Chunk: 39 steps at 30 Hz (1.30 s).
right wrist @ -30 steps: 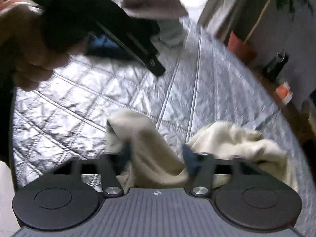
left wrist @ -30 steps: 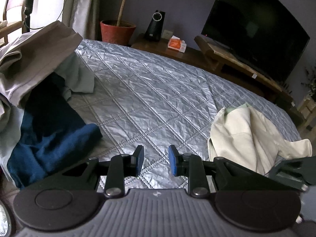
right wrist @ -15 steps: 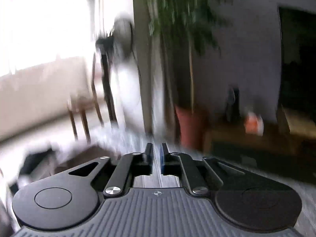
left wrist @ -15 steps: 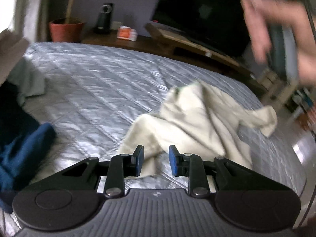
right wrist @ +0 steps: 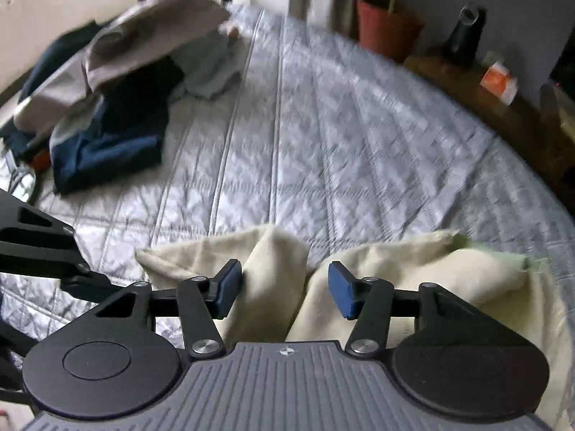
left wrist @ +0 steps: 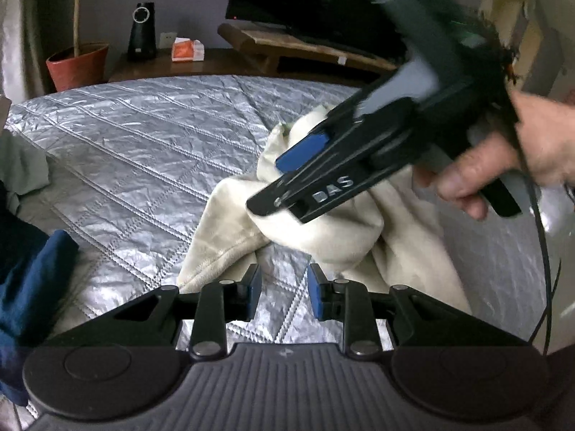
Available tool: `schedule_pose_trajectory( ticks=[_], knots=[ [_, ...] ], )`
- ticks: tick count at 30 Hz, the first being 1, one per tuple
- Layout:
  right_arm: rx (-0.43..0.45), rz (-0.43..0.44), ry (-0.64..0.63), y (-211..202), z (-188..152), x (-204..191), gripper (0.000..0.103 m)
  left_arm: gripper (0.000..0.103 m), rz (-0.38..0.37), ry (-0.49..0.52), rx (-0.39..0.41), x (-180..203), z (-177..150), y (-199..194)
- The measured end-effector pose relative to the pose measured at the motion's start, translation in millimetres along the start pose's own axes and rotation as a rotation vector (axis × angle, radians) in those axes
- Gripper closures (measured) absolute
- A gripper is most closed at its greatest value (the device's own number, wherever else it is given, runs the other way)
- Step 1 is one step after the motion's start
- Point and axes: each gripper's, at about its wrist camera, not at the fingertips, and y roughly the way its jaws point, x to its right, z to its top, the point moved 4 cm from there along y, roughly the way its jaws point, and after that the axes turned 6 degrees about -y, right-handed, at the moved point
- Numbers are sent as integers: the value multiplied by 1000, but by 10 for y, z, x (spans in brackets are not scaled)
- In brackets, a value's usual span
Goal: Fold clothes
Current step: 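Shake the held sweatshirt with the right gripper and drop it flat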
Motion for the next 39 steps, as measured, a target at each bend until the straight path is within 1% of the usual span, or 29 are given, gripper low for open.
schedule_pose_trajectory(
  ticks=[1,2,3,4,5,6,9,10,12,15,16,17,18,19,20,21,22,24,25,27,28,29,31,33,34,36,37,38,39],
  knots=[
    [-16,15,6,58,11,23,41,79,4,9,-5,7,-8,14],
    [-30,29,12,113,22,46,45,79,7,17,-9,13,-15,26],
    [-31,43,22,147,28,69,53,79,13,22,-10,13,-17,33],
    [-31,56,33,178,38,93,81,79,22,24,-9,6,-16,40],
    [-27,64,54,192,66,121,93,78,31,25,-8,-2,-15,47],
    [-18,70,72,196,105,146,93,78,43,27,-8,-11,-15,55],
    [101,49,75,42,401,170,96,78,82,37,-9,-35,-18,86],
    [200,50,83,-116,561,183,96,78,86,38,-7,-39,-17,91],
    [430,46,133,-514,888,254,96,78,83,33,-2,-45,-8,91],
    [647,48,212,-973,1228,377,92,78,91,22,2,-53,0,106],
    [713,10,187,-1107,1258,361,87,78,94,18,4,-53,-2,106],
    [741,-44,151,-1197,1252,339,71,78,96,10,6,-46,-15,95],
    [688,-65,139,-1192,1217,351,53,78,97,3,8,-35,-21,82],
    [629,-92,131,-1179,1171,365,24,78,98,-2,11,-26,-16,58],
    [538,-152,145,-1123,1053,383,26,78,98,-3,14,-38,-17,19],
    [488,-212,150,-1089,903,361,30,78,99,-5,17,-50,-19,-20],
    [430,-249,159,-1072,688,334,35,78,98,-6,20,-59,-20,-49],
    [350,-291,216,-1069,238,246,36,78,88,-11,22,-64,7,-60],
    [321,-297,258,-1087,-18,176,35,78,82,-12,25,-46,15,-58],
    [244,-279,335,-1084,-546,-50,34,77,73,-7,30,-9,8,-45],
    [187,-284,338,-1053,-775,-198,32,77,71,-6,29,2,8,-41],
    [129,-289,339,-1022,-1001,-344,27,77,69,-4,29,10,5,-43],
    [27,-311,327,-951,-1360,-591,26,77,66,0,28,19,-2,-72],
    [-12,-285,389,-896,-1631,-697,27,77,57,-2,29,61,2,-43],
    [-28,-271,427,-860,-1723,-707,31,77,52,-6,29,90,7,-8],
    [-47,-266,479,-829,-1848,-659,45,77,44,-10,27,127,9,1],
    [-28,-256,494,-837,-1866,-645,86,77,39,-8,26,152,10,7],
    [3,-244,520,-865,-1875,-619,97,77,36,-5,25,179,12,23],
    [34,-233,547,-898,-1885,-591,97,77,33,3,23,213,17,59]
  ],
)
